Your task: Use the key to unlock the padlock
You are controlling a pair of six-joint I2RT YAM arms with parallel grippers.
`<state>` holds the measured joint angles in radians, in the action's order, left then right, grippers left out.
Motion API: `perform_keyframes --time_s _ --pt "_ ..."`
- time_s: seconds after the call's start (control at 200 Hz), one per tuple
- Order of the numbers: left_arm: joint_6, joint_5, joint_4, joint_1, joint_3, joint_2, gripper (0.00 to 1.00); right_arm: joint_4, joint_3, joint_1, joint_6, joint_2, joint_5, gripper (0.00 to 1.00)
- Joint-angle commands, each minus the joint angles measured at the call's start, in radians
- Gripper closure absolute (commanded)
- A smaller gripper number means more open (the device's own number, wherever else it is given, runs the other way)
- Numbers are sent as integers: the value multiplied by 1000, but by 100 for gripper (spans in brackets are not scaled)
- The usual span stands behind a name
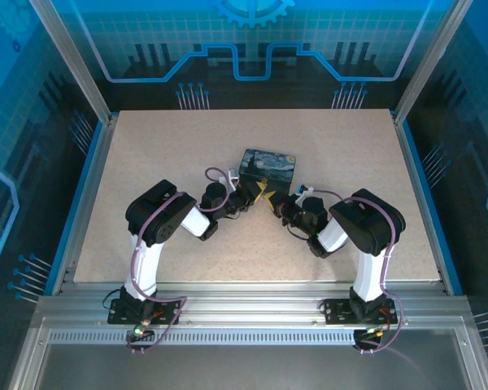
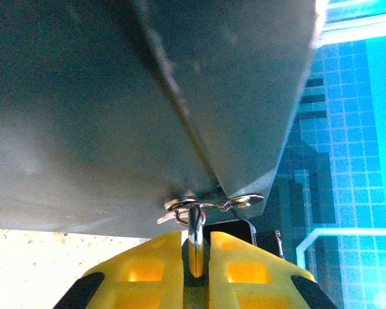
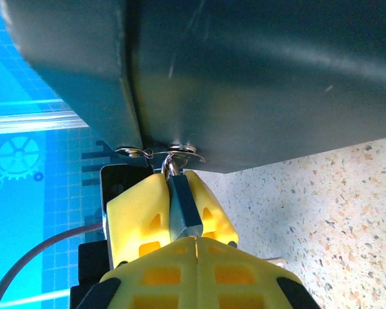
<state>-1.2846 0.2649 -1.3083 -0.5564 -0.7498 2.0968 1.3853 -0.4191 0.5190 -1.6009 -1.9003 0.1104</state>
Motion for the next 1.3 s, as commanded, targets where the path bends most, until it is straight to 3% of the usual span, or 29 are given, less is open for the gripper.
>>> perform_keyframes --time_s 0.0,0.35,0.871,1.011,1.171,1.291 --pt "-10 63 -89 -26 -8 -21 100 -12 -17 14 -20 6 -86 100" --pt "-10 77 -89 -46 9 -29 100 9 -86 7 -103 -78 -100 100" --pt "-1 96 -89 -58 32 -38 100 -5 -99 -27 -136 -30 -64 100" --pt "-3 101 -89 -62 31 -41 100 -178 -122 -29 -50 48 -50 100" --pt "-2 104 -89 -62 35 -43 100 -117 -127 -35 -81 13 -34 100" --pt "0 96 -89 -60 40 -44 100 -173 -126 -36 -44 29 1 100"
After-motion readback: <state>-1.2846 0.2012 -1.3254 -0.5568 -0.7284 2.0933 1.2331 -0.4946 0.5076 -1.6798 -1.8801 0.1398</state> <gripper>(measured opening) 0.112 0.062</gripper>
